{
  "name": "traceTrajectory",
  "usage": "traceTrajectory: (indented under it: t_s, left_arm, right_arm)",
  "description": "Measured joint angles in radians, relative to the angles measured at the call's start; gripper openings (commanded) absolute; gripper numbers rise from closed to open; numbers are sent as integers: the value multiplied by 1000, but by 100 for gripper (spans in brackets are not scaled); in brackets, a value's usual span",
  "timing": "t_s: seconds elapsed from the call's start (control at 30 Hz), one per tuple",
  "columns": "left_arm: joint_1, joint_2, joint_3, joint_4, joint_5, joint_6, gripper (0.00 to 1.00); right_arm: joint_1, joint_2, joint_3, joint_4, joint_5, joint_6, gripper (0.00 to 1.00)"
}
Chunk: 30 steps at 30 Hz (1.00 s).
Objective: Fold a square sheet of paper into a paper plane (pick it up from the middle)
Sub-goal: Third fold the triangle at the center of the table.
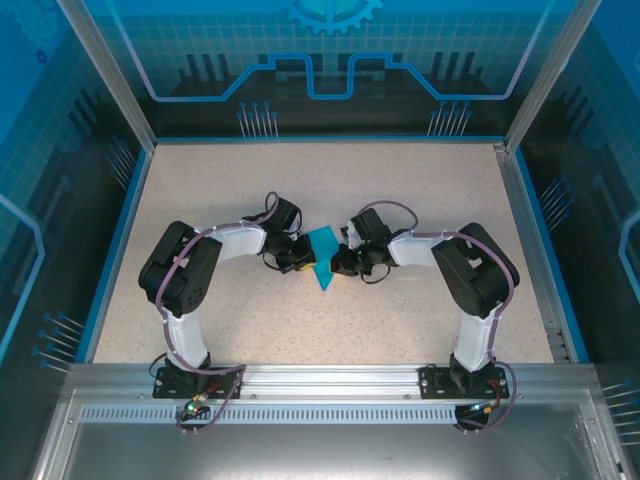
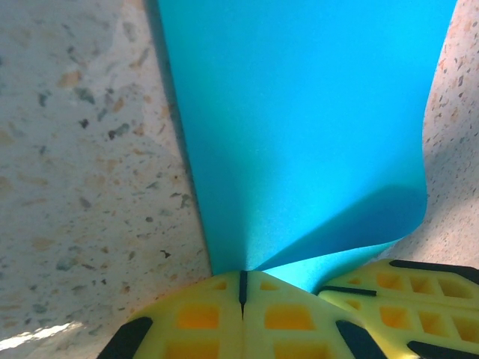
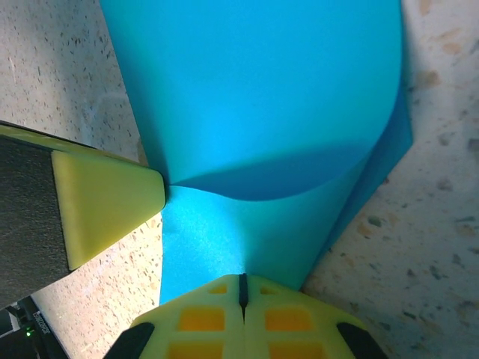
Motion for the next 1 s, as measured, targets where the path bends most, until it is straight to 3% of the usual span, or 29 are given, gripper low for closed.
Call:
traceTrajectory:
  t_s: [1.0]
  left_arm:
    - [-2,4,11,-20,-7,22,0]
  right_arm:
    - [-62,29,88,-24,37,4,0]
